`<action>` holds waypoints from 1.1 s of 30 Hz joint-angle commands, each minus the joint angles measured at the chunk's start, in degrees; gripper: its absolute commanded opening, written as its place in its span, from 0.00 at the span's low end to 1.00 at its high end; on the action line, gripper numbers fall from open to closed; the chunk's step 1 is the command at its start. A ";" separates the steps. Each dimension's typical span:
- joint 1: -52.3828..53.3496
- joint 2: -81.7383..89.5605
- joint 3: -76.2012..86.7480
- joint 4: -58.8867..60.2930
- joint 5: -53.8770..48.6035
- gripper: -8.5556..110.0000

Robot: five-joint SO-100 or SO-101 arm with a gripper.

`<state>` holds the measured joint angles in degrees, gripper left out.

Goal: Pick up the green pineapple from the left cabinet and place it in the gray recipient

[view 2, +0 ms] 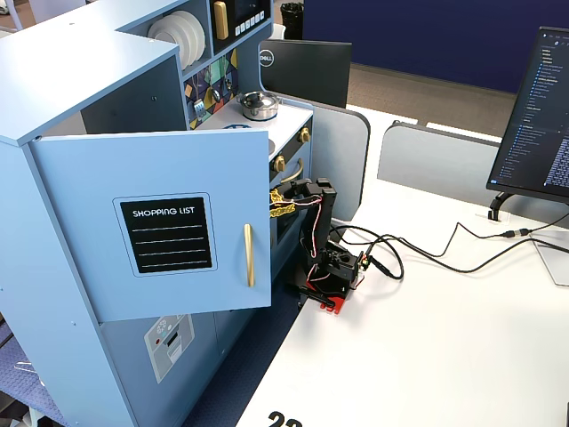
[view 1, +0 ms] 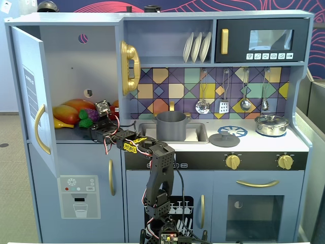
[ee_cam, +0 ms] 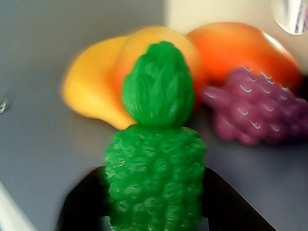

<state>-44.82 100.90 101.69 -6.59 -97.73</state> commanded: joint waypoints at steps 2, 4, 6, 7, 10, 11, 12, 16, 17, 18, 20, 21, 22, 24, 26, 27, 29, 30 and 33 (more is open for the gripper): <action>-1.32 12.57 2.55 1.14 -2.20 0.07; -2.02 19.16 6.42 3.08 -1.76 0.07; -3.08 26.63 10.37 5.45 -1.58 0.07; -3.78 30.41 12.13 6.50 -1.49 0.07; -6.24 40.78 15.73 10.46 -1.67 0.07; -7.03 43.59 16.79 10.63 -2.37 0.07; -7.38 46.23 17.40 11.51 -2.81 0.07; -6.68 54.14 17.67 14.68 -4.39 0.07; -5.27 55.72 17.40 15.38 -4.75 0.07; -3.16 57.30 17.31 16.08 -4.75 0.07; 1.93 60.03 17.14 17.23 -4.31 0.07; 5.10 61.00 17.05 17.67 -3.52 0.07; 8.35 61.88 16.61 18.72 -2.99 0.07; 14.94 62.67 16.00 19.60 -1.49 0.07; 22.59 62.40 14.85 20.57 1.14 0.07; 26.28 61.52 14.06 20.83 2.64 0.07; 32.96 58.97 12.57 21.45 5.54 0.07; 36.12 57.30 12.13 21.45 7.12 0.07; 42.89 50.27 10.20 21.36 9.76 0.07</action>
<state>-11.07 157.76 116.98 14.50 -91.67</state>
